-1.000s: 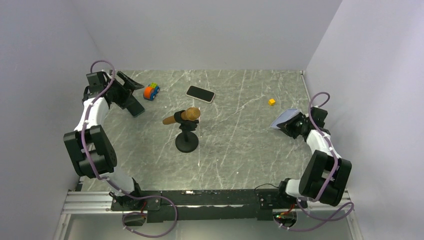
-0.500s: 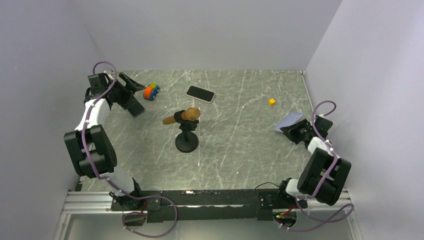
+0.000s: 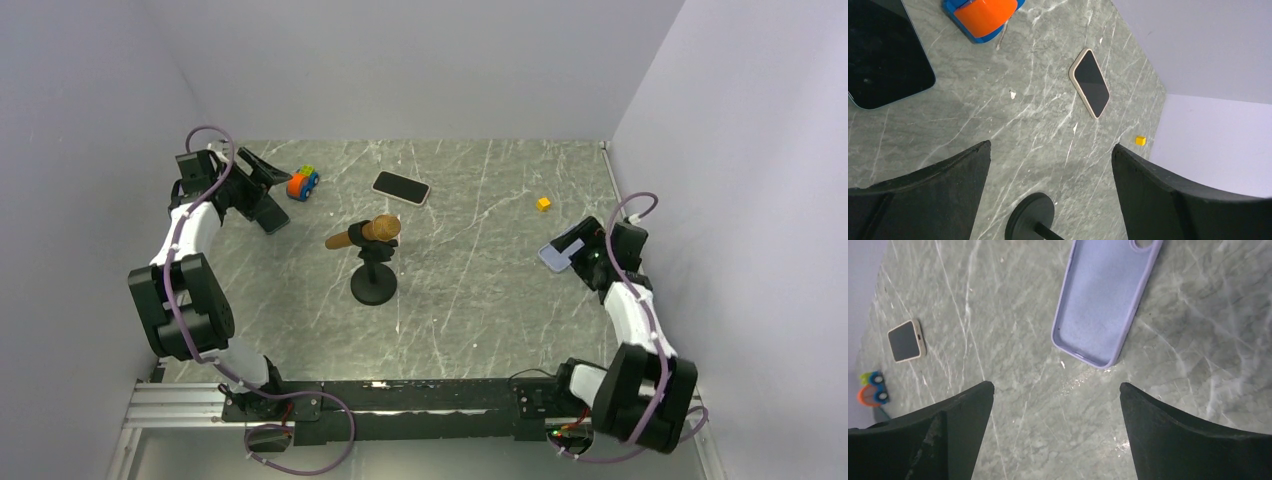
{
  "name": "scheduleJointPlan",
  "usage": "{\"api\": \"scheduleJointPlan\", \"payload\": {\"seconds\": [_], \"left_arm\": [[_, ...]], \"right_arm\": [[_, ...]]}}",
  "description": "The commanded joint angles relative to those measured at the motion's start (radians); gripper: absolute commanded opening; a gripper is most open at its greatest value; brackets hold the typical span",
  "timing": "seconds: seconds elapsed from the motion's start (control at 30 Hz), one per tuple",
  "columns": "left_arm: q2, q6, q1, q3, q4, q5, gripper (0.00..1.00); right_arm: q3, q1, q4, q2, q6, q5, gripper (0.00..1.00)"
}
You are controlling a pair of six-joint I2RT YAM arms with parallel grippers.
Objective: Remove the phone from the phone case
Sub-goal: Place the phone case at the center of the board, then pick up the phone at the center of the board.
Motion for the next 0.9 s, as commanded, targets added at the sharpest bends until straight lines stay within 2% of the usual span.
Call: {"api": "scheduleJointPlan", "payload": {"seconds": [0.0,0.1,0.17,0.27,0.4,0.6,0.73,0.87], "left_arm": [[-0.062,0.001,0.000,-0.011,0.031,-0.022,0.93],[-0.097,-0.010,0.007,-0.044,0.059,-0.050,0.93],[-0.109,-0.009,0.007,-0.054,0.066,-0.062,0.93],[-0.104,-0.008,0.005,-0.053,0.069,-0.044,0.93],[-0.110,0.002,0.005,-0.072,0.099,-0.032,0.92],[-0.110,0.000,0.007,-0.078,0.129,-0.011,0.91],[-0.097,-0.026,0.011,-0.091,0.170,0.034,0.91],[-0.085,-0.037,0.019,-0.093,0.184,0.047,0.90]], "right_arm": [[0.010,0.115,-0.040,-0.123,-0.016,0.242,1.00],[0.010,0.288,0.057,-0.119,-0.020,0.263,1.00],[0.040,0.378,0.176,-0.020,-0.041,0.175,1.00],[0.173,0.460,0.312,0.229,-0.044,0.003,1.00],[0.451,0.523,0.411,0.597,0.034,-0.126,1.00],[0.872,0.571,0.363,0.984,0.156,-0.134,0.99],[1.096,0.580,0.348,1.186,0.289,-0.146,0.88],[1.297,0.610,0.322,1.344,0.348,-0.156,0.87]]}}
